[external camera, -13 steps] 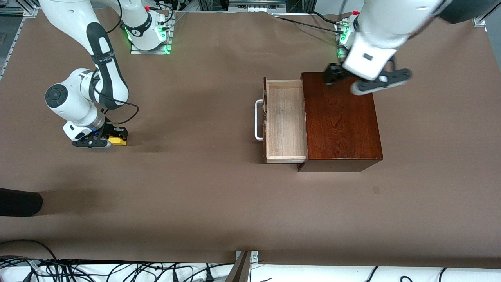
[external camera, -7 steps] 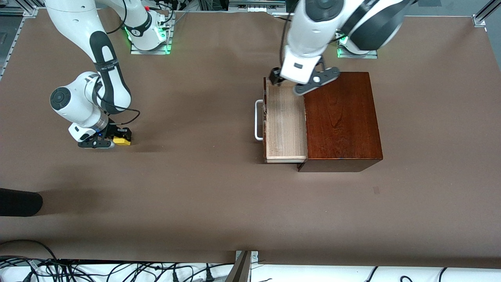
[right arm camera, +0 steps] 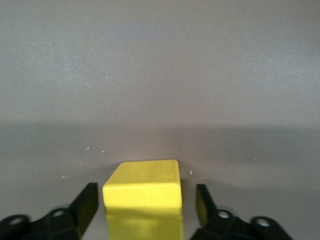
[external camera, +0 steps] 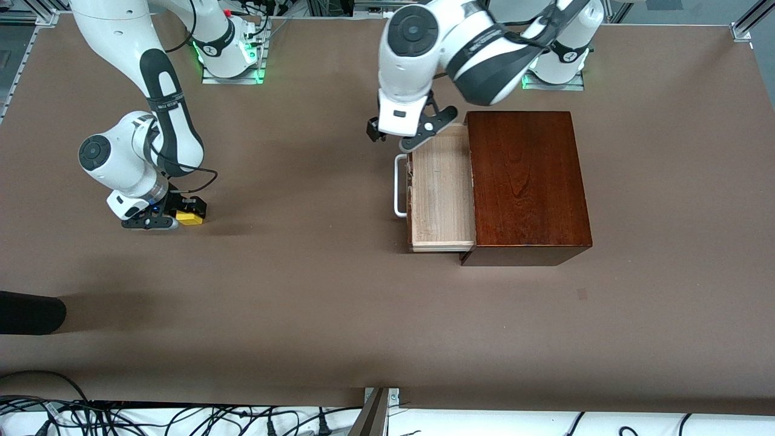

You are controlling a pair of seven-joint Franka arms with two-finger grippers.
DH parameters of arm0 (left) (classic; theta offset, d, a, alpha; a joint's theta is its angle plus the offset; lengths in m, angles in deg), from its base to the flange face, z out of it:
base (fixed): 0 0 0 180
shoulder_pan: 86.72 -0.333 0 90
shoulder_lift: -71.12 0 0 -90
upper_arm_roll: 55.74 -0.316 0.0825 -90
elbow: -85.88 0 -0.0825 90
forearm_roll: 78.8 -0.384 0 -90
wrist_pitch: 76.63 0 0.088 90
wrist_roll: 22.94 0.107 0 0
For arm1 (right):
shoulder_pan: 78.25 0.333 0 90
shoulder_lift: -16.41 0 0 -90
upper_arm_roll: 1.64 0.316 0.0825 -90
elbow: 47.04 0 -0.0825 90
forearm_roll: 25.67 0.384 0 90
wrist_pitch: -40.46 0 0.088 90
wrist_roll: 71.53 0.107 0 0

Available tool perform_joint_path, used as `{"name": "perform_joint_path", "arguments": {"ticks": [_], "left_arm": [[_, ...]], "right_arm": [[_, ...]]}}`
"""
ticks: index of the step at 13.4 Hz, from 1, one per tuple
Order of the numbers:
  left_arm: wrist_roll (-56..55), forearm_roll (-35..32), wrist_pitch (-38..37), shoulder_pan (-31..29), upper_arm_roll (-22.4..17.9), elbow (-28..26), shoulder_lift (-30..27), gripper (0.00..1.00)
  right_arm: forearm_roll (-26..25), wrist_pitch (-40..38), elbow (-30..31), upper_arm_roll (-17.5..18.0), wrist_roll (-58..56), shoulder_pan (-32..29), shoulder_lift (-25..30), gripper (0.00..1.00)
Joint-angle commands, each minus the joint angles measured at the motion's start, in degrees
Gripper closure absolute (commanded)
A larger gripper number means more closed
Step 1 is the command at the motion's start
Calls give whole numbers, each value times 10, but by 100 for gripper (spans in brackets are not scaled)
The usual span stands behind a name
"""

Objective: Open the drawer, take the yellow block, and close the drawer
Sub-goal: 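Hold the cube with the right gripper while the left gripper reaches the drawer, then set down the cube with the right gripper while the left gripper pushes the drawer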

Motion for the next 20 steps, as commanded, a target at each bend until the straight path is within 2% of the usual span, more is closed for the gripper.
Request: {"name": "perform_joint_path", "arguments": {"ticks": [1,4,8,9,10,12,13,14,15,20], "left_arm": [[-56,-40,21,36,-4,53,68,0],[-68,-44,72,51,-17,55,105,0],[-86,-59,84,136,-110,71,120,0],[-91,-59,86,145,-123,74,127,0],[-91,-59,94,145,-126,74,130,7],[-83,-59,106,140,-128,74,136,50],[-74,-58,107,140,-133,75,140,76],[-67,-58,107,140,-133,78,142,91],[-57,-59,106,138,-134,80,149,100],[-34,-54,105,138,-173,82,152,100]], "right_arm": [[13,-10,-5,0,-20,7,9,0],[1,-58,-17,-11,-20,16,17,0],[-58,-150,-78,-40,-18,16,20,0],[-70,-174,-96,-46,-17,16,20,0],[-81,-200,-119,-52,-15,16,20,0],[-106,-248,-167,-63,-14,16,19,0],[-118,-266,-190,-63,-14,16,18,0],[-128,-282,-211,-63,-10,16,18,0],[-134,-306,-236,-62,-2,16,17,0],[-171,-398,-319,-59,54,30,13,0]]}}
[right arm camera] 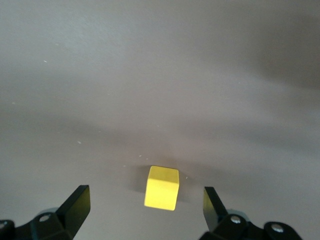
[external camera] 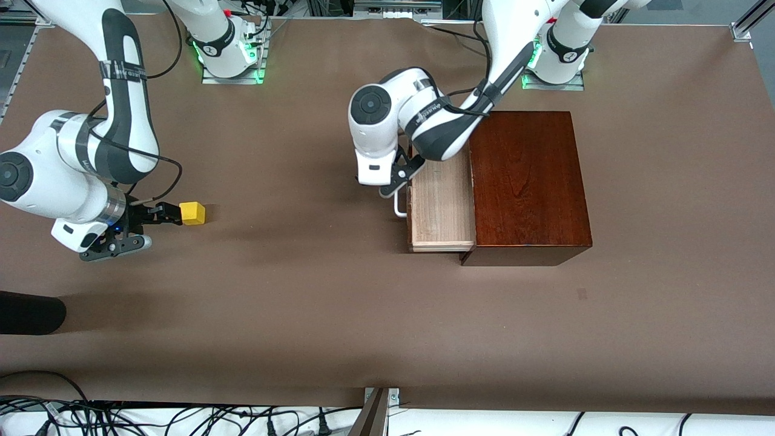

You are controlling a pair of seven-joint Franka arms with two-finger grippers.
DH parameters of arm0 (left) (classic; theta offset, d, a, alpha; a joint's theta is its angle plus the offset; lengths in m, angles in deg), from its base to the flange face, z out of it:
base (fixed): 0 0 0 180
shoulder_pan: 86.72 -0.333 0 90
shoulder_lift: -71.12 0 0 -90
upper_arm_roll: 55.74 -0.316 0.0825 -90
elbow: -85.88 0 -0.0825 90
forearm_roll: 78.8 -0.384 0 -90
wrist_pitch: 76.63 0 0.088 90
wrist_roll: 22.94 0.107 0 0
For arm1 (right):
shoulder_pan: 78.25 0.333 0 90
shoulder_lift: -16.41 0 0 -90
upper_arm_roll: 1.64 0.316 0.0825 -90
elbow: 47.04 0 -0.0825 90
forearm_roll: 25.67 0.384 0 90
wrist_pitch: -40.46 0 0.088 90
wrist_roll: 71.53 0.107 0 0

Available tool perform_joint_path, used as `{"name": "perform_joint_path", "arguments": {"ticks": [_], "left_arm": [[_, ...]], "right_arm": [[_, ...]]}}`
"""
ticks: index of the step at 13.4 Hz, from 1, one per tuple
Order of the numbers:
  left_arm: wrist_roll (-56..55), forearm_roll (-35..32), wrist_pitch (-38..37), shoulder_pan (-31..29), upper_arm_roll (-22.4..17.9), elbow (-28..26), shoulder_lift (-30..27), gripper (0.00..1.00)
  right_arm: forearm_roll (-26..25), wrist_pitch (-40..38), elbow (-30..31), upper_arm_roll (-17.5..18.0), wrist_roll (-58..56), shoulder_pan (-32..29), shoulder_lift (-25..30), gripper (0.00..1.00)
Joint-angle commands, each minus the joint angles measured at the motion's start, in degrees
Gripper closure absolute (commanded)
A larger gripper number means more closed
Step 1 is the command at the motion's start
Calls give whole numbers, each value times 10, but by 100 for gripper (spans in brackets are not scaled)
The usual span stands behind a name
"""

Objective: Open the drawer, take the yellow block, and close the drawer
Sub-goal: 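Set down the cube with the right gripper while the left gripper pushes the drawer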

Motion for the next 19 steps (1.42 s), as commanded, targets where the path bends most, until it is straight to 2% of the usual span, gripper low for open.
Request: {"name": "perform_joint_path", "arguments": {"ticks": [1,7,9,11,12,15,19], "left_arm": [[6,-11,-4,3,-17,22,11,100],[-8,12,-13,-2,-34,33,8,100],[-15,12,-38,-8,-46,33,8,100],[-15,6,-41,-13,-47,27,6,100],[-14,5,-49,-21,-48,22,3,100],[6,4,-92,-41,-48,25,-5,100],[21,1,-119,-62,-49,22,-16,100]], "right_arm": [[-22,-42,-40,-1,26,12,-5,0],[-30,-92,-87,5,58,11,-1,0],[-51,-102,-87,51,67,-16,15,0],[-89,-102,-86,121,111,-65,49,0],[-100,-103,-86,145,130,-81,61,0],[-103,-107,-78,169,149,-108,99,0],[-129,-131,-63,215,150,-172,168,0]]}}
